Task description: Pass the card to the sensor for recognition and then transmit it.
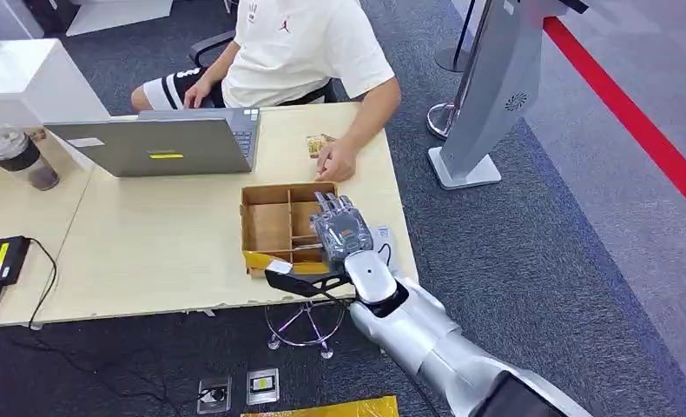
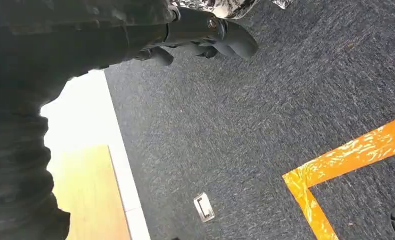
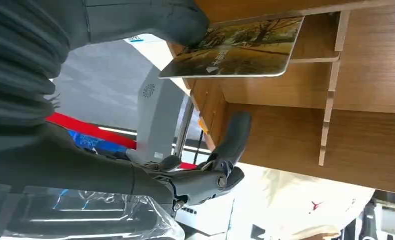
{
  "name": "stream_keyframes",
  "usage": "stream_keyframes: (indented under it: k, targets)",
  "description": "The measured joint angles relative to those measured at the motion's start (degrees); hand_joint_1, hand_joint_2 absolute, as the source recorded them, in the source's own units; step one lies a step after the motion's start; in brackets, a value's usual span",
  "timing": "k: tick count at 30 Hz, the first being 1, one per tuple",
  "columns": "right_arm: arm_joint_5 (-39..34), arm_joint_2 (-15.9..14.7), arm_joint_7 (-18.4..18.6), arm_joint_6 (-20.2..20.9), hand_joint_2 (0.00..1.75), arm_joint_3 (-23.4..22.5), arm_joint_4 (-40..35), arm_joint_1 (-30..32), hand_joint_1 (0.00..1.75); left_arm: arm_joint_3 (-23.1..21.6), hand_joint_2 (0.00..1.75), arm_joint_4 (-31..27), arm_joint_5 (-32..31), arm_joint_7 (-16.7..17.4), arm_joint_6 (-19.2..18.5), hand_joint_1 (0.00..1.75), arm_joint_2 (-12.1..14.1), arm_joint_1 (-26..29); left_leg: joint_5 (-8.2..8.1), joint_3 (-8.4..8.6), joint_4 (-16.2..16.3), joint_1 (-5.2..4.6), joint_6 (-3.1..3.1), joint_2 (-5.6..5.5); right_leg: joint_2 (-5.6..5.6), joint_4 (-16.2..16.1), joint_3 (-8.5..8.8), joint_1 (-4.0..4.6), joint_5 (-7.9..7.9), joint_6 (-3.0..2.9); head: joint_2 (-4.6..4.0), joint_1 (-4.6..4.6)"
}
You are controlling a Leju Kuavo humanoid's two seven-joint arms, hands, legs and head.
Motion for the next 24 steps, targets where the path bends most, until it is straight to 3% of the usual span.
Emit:
stream_keyframes:
  k: [3, 6, 9, 10, 24]
  targets:
    - [0.1, 0.0, -0.5, -0.1, 1.75, 0.0, 0.0, 0.0, 0.91, 0.0, 1.75, 0.0, 0.0, 0.0, 0.0, 0.00, 0.0, 0.0, 0.00, 0.00, 0.0, 0.00, 0.00, 0.00, 0.00, 0.0, 0.00, 0.00, 0.00, 0.00, 0.00, 0.00]
    - [0.4, 0.0, -1.1, -0.4, 1.75, 0.0, 0.0, 0.0, 1.10, 0.0, 1.75, 0.0, 0.0, 0.0, 0.0, 0.00, 0.0, 0.0, 0.00, 0.00, 0.0, 0.00, 0.00, 0.00, 0.00, 0.0, 0.01, 0.00, 0.00, 0.00, 0.00, 0.00]
    - [0.6, 0.1, -1.3, -0.6, 1.75, 0.0, 0.0, 0.0, 1.52, 0.0, 1.75, 0.0, -0.1, 0.0, 0.0, 0.00, 0.0, 0.0, 0.00, 0.00, 0.0, 0.00, 0.00, 0.00, 0.00, 0.0, 0.01, 0.00, 0.00, 0.00, 0.00, 0.00]
    - [0.6, 0.2, -1.4, -0.7, 1.75, 0.1, 0.0, 0.0, 1.55, 0.0, 1.75, 0.0, -0.1, 0.0, 0.0, 0.00, 0.0, 0.0, 0.00, 0.00, 0.0, 0.00, 0.00, 0.00, 0.00, 0.0, 0.01, 0.00, 0.00, 0.00, 0.00, 0.00]
    - [0.9, 1.1, -1.9, -0.4, 1.75, 0.5, 0.0, 0.1, 1.62, 0.0, 1.75, 0.0, 0.0, 0.0, 0.0, 0.00, 0.0, 0.0, 0.00, 0.00, 0.0, 0.00, 0.00, 0.00, 0.00, 0.0, 0.01, 0.00, 0.00, 0.00, 0.00, 0.00]
